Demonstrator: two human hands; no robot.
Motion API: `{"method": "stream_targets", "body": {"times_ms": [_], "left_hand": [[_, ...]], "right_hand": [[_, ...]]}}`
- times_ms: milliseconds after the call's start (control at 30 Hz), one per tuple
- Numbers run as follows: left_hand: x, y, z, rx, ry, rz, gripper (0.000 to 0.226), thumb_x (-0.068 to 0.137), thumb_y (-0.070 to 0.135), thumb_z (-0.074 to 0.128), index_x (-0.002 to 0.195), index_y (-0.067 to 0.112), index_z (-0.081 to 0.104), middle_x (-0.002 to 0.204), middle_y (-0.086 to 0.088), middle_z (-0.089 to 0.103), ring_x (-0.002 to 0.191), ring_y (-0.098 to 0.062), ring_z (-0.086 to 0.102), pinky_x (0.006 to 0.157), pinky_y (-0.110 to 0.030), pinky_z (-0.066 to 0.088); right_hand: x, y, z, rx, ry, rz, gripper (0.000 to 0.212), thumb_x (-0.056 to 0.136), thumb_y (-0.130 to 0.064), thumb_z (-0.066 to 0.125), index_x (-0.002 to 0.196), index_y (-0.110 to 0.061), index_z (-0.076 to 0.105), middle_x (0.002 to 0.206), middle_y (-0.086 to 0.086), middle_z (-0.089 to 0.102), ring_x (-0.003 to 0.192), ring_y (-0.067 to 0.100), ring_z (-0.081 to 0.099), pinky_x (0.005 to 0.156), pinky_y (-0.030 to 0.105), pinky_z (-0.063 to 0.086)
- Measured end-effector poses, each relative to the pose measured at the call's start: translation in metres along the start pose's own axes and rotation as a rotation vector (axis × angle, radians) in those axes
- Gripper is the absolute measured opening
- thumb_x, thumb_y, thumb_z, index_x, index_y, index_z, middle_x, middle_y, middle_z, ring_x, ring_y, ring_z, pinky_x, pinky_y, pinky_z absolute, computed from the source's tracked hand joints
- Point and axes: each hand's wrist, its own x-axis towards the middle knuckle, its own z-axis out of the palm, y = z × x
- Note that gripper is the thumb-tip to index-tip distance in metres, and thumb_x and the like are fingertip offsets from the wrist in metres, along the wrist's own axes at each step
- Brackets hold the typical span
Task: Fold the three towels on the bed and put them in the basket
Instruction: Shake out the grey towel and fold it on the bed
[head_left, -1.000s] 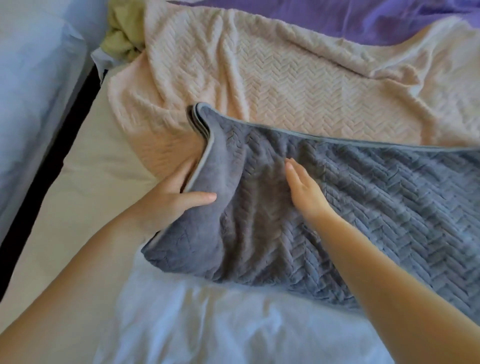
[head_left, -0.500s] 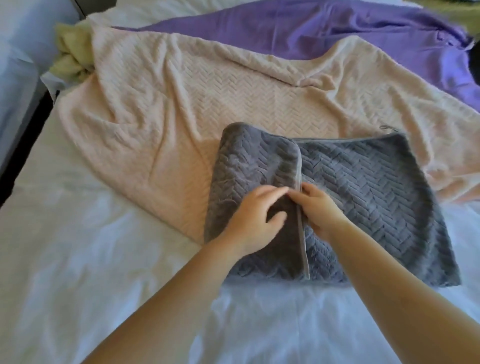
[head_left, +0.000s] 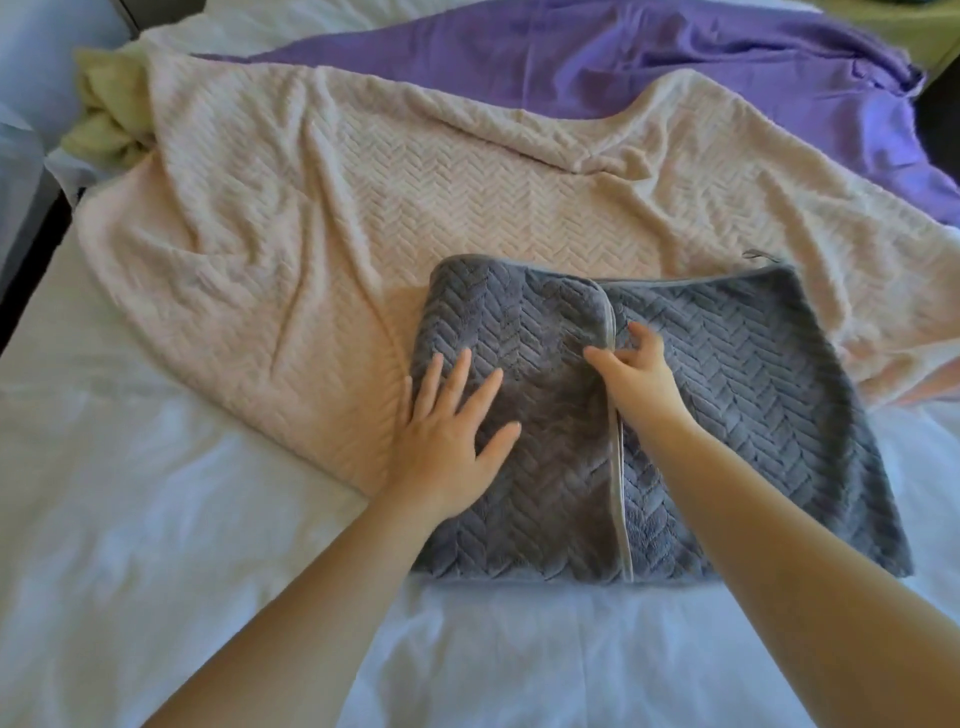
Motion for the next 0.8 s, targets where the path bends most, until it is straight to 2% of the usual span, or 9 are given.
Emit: {"method": "stream_targets", "body": {"times_ms": [100, 167, 300, 367, 433, 500, 600, 700, 800], "left_hand": [[0.048, -0.010, -0.013, -0.015, -0.012, -0.074, 0.067, 0.090, 0.069, 0.009, 0.150, 0.040, 0.003, 0.160, 0.008, -0.012, 0.146, -0.018, -0.015, 0.116, -0.042, -0.009], [0.075, -0.015, -0.016, 0.018, -0.029, -0.066, 0.065, 0.092, 0.066, 0.011, 0.150, 0.038, 0.004, 0.160, 0.007, -0.012, 0.147, -0.019, -0.014, 0.115, -0.042, -0.009], [0.099, -0.013, -0.002, 0.123, 0.013, 0.032, 0.068, 0.090, 0.065, 0.004, 0.151, 0.034, 0.005, 0.161, 0.005, -0.009, 0.147, -0.021, -0.014, 0.115, -0.046, -0.012], [0.098, -0.012, 0.013, 0.157, 0.002, -0.018, 0.070, 0.088, 0.068, 0.001, 0.151, 0.035, -0.003, 0.160, 0.006, -0.011, 0.146, -0.022, -0.016, 0.115, -0.048, -0.014], [0.094, -0.011, 0.030, 0.222, -0.025, -0.038, 0.073, 0.087, 0.070, -0.002, 0.150, 0.034, -0.009, 0.160, 0.005, -0.013, 0.146, -0.023, -0.017, 0.116, -0.049, -0.014], [0.095, -0.012, 0.039, 0.256, -0.006, -0.052, 0.075, 0.085, 0.072, -0.004, 0.150, 0.034, -0.010, 0.160, 0.004, -0.013, 0.146, -0.023, -0.016, 0.116, -0.049, -0.013], [0.100, -0.018, 0.041, 0.245, 0.015, -0.034, 0.076, 0.085, 0.073, -0.005, 0.150, 0.035, -0.005, 0.161, 0.004, -0.007, 0.147, -0.023, -0.010, 0.115, -0.047, -0.013], [0.097, -0.023, 0.037, 0.217, 0.011, -0.027, 0.072, 0.087, 0.071, -0.002, 0.151, 0.037, 0.001, 0.161, 0.006, -0.001, 0.148, -0.020, -0.005, 0.116, -0.045, -0.009], [0.095, -0.019, 0.028, 0.220, -0.060, -0.032, 0.069, 0.088, 0.067, -0.003, 0.151, 0.037, -0.001, 0.161, 0.006, -0.005, 0.148, -0.019, -0.008, 0.118, -0.047, -0.007]], "right_hand": [[0.024, -0.018, 0.007, -0.110, -0.025, -0.074, 0.066, 0.090, -0.039, 0.058, 0.143, -0.031, 0.021, 0.122, -0.004, 0.053, 0.094, 0.017, 0.058, 0.076, 0.034, 0.050], [0.039, -0.025, 0.013, -0.173, -0.040, -0.190, 0.050, 0.093, -0.030, 0.056, 0.138, -0.033, 0.034, 0.123, -0.008, 0.046, 0.094, 0.012, 0.054, 0.074, 0.027, 0.048], [0.064, -0.032, 0.021, -0.064, -0.065, -0.385, 0.040, 0.093, -0.009, 0.053, 0.127, -0.030, 0.056, 0.119, -0.021, 0.052, 0.113, -0.006, 0.044, 0.090, 0.004, 0.037], [0.072, -0.025, 0.025, -0.196, -0.027, -0.359, 0.042, 0.094, -0.009, 0.050, 0.132, -0.026, 0.052, 0.132, -0.009, 0.051, 0.123, 0.006, 0.044, 0.099, 0.012, 0.035], [0.074, -0.011, 0.029, -0.469, 0.010, -0.307, 0.045, 0.096, -0.011, 0.046, 0.140, -0.022, 0.044, 0.147, 0.005, 0.037, 0.133, 0.023, 0.037, 0.108, 0.029, 0.029], [0.066, -0.008, 0.038, -0.610, 0.097, -0.362, 0.049, 0.097, -0.017, 0.042, 0.144, -0.023, 0.035, 0.156, 0.005, 0.019, 0.139, 0.029, 0.022, 0.112, 0.039, 0.022], [0.040, -0.003, 0.046, -0.736, 0.206, -0.524, 0.055, 0.096, -0.041, 0.032, 0.148, -0.028, 0.019, 0.160, -0.004, 0.005, 0.146, 0.020, 0.002, 0.116, 0.036, 0.003], [-0.001, 0.028, 0.043, -0.969, 0.006, -0.431, 0.069, 0.094, -0.059, 0.013, 0.151, -0.023, 0.003, 0.160, -0.004, -0.005, 0.146, 0.014, -0.011, 0.116, 0.032, -0.008], [-0.014, 0.040, 0.031, -1.007, -0.089, -0.361, 0.069, 0.095, -0.057, 0.013, 0.151, -0.022, -0.004, 0.159, -0.005, -0.011, 0.145, 0.014, -0.017, 0.117, 0.032, -0.010]]}}
